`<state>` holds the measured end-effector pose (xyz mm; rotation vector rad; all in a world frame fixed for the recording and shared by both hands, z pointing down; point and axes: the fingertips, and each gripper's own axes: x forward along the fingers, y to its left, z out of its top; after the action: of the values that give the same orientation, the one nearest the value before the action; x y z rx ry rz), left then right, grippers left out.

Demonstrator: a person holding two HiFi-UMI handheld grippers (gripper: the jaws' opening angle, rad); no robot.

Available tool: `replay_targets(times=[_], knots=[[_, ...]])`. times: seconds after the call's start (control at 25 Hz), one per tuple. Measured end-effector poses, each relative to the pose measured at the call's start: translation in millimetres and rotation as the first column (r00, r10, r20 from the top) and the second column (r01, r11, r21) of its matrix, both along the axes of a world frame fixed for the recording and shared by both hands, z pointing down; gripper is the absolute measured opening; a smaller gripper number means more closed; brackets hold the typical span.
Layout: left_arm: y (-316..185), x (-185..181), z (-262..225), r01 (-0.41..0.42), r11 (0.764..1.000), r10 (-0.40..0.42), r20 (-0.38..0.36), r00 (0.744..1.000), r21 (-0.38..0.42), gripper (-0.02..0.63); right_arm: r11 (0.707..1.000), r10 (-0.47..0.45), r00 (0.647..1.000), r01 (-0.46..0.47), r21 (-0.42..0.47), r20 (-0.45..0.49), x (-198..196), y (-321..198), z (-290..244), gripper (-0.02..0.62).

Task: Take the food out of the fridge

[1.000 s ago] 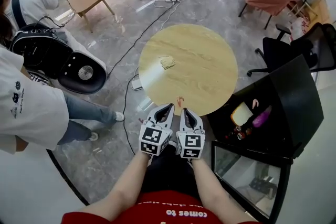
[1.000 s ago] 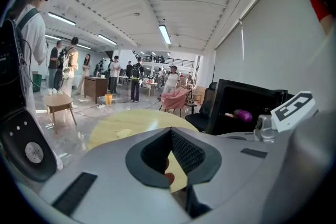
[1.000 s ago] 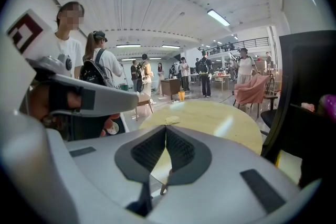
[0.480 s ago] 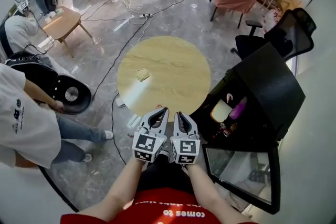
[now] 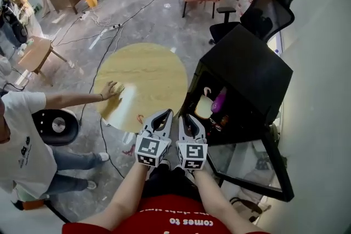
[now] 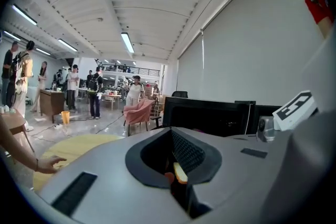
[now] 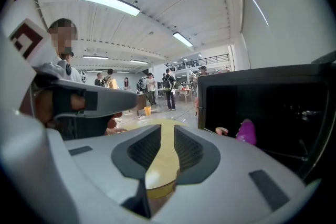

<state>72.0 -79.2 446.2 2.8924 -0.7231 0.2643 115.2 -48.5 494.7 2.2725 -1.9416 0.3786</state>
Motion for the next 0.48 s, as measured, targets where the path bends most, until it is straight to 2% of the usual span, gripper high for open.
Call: replay_targets(times=[0.24,0.48], knots=[[15.1,32.9,1.7,-0.069,0.998,0.069,0.003,0.998,0.001,0.003,0.993,0.109,0.994,-0.109,-0.033,-0.003,45.7,15.9,3.4,0.106],[15.8,47.0,3.1,-0.107,0.994,0.107,0.008,0.994,0.0,0.003,0.978,0.192,0.981,-0.193,-0.081,-0.021,72.6,9.4,7.6,0.114]])
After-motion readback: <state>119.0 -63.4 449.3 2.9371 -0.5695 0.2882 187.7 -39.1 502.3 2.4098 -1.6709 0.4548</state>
